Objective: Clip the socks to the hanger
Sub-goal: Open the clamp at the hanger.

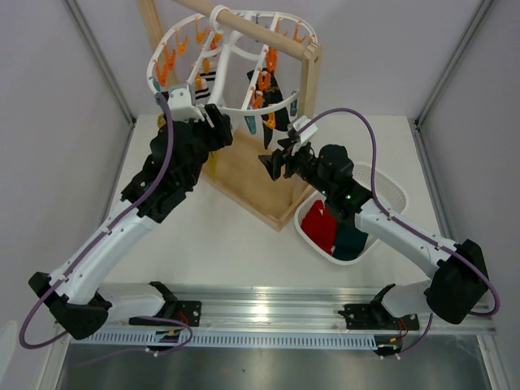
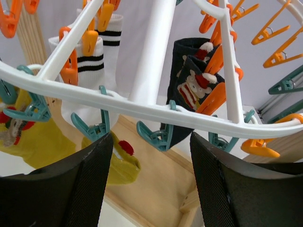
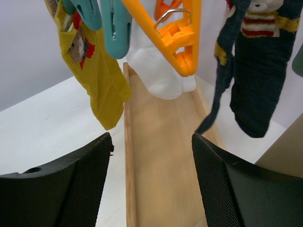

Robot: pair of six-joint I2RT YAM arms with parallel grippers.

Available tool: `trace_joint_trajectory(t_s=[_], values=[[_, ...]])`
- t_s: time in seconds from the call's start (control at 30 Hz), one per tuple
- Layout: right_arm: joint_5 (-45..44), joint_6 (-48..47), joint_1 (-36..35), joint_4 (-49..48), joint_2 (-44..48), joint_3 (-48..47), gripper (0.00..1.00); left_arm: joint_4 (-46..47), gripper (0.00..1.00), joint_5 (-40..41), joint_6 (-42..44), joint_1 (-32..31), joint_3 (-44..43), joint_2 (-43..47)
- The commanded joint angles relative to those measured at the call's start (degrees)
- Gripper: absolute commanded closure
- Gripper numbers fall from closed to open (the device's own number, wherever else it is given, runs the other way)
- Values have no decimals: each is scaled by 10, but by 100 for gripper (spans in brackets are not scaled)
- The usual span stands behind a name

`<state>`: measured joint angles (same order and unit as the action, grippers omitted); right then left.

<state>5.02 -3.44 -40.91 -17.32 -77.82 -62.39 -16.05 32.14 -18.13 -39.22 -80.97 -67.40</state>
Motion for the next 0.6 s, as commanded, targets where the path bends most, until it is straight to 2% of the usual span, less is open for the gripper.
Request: trace_joint_trajectory(t_s=[0.0, 0.2, 0.57], values=[[-11, -1, 2, -22, 4, -20, 28, 42, 31, 10, 48, -5, -2, -13], [-11, -1, 5, -23, 7, -19, 28, 54, 31, 12, 64, -5, -4, -28], [-9, 1, 7, -26, 9, -16, 27, 46, 31, 35, 43, -5, -12, -55]])
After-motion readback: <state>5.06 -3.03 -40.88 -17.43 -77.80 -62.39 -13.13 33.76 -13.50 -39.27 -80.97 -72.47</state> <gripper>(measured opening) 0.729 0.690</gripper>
